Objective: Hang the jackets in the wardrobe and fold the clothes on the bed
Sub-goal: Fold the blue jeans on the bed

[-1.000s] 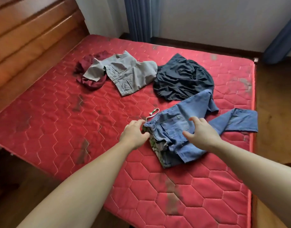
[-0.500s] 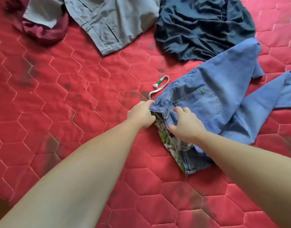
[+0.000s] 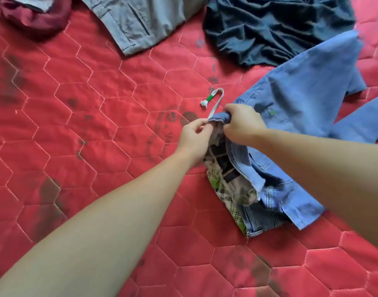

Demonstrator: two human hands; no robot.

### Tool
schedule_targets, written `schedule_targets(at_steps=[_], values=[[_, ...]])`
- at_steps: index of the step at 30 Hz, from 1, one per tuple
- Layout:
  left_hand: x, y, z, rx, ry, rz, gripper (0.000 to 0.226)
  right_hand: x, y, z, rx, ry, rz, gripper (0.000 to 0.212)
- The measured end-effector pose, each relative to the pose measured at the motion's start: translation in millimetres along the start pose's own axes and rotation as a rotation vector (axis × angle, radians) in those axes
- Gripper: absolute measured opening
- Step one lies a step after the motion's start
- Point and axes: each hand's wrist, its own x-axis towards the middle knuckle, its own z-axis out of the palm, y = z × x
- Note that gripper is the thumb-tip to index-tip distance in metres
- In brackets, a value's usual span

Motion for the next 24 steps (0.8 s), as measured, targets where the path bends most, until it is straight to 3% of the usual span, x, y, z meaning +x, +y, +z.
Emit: schedule_targets(at_steps=[4,8,11,13,17,20,24], values=[[-35.1,40.8,19.5,-0.170,-0.120,0.010,0.024,-11.4,-6.9,-80.4,0.236,0.151,0.102,0.006],[-80.2,83.0,37.4,0.013,-0.302,0.130,0.055,-43.5,-25.6,-170.2,0.371,0.307,0.123,0.023],[-103.6,122.7,38.7,0.352,-0.197,0.268,0.057,-80.0,-42.4,-234.2,0.381,0.402,0.099,0.022],[-114.2,153.3,29.9,0.393,-0.127,0.281,0.045,-106.3,-54.5,-274.6,0.430,0.459,0.113,0.021],[-137.4,207.4,15.4,0.453,-0.043,0.323,0.044,-162.9,-86.0,-351.9,0.562,0.600,0.171,0.028],[-158.8,245.6,4.4,0.683,0.126,0.473,0.040,-210.7,-106.8,-404.7,0.588,0.670,0.170,0.033],[-187.3,284.4,-20.6,0.724,0.031,0.543,0.032,-279.9,-122.0,-466.2,0.567,0.780,0.167,0.035]])
